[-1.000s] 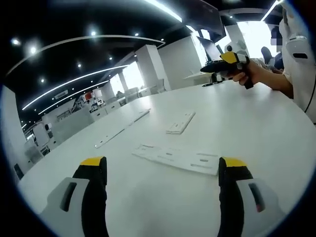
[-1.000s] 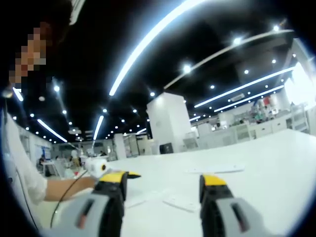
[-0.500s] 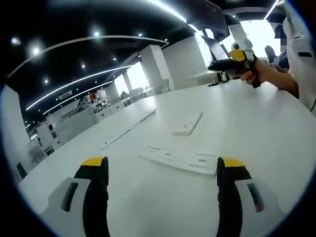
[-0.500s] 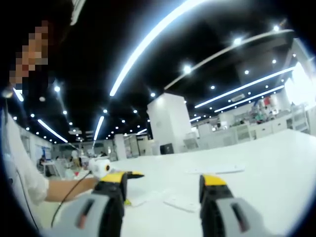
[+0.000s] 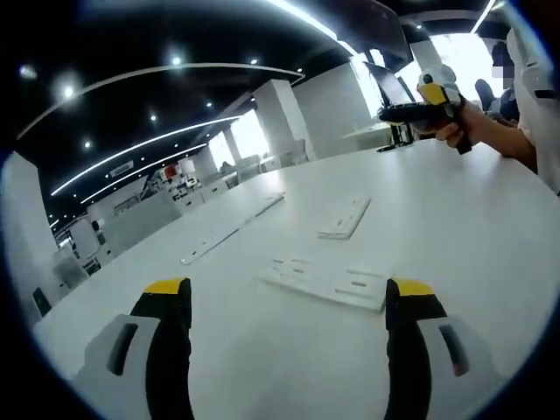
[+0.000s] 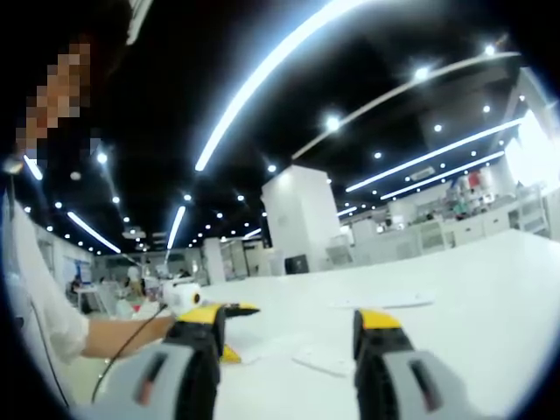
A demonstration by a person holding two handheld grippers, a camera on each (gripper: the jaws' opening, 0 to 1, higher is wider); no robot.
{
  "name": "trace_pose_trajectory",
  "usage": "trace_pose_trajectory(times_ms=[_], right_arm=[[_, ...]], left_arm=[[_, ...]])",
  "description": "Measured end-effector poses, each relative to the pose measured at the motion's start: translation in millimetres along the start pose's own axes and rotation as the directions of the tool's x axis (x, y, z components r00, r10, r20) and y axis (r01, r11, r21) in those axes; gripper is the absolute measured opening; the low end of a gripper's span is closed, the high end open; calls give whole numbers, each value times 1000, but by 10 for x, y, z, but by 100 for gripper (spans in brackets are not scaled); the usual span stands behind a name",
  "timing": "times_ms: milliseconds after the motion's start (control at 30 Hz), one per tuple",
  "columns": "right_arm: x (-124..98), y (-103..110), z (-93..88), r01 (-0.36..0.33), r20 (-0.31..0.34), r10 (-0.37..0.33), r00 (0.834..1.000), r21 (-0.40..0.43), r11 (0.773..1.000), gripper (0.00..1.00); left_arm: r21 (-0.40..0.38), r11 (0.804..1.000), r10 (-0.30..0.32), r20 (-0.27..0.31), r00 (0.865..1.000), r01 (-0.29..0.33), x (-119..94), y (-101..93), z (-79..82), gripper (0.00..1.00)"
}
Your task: Locate the socket holder cover, grip the socket holder cover, clip it into the socket holder slot.
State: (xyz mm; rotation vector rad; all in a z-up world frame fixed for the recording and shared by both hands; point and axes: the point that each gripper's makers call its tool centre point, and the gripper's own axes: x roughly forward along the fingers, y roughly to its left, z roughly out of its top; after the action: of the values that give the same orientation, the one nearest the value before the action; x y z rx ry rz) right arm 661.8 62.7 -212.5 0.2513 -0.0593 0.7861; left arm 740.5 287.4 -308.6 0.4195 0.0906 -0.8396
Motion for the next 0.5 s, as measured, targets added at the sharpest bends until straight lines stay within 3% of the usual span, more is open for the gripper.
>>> trace_pose_trajectory(times_ms=[500], right_arm=[[3, 30, 0, -6, -1, 6, 1000, 0, 1000, 60]], left_arm=[[-12, 1000, -22, 18, 1000, 23, -46, -54, 67, 88]])
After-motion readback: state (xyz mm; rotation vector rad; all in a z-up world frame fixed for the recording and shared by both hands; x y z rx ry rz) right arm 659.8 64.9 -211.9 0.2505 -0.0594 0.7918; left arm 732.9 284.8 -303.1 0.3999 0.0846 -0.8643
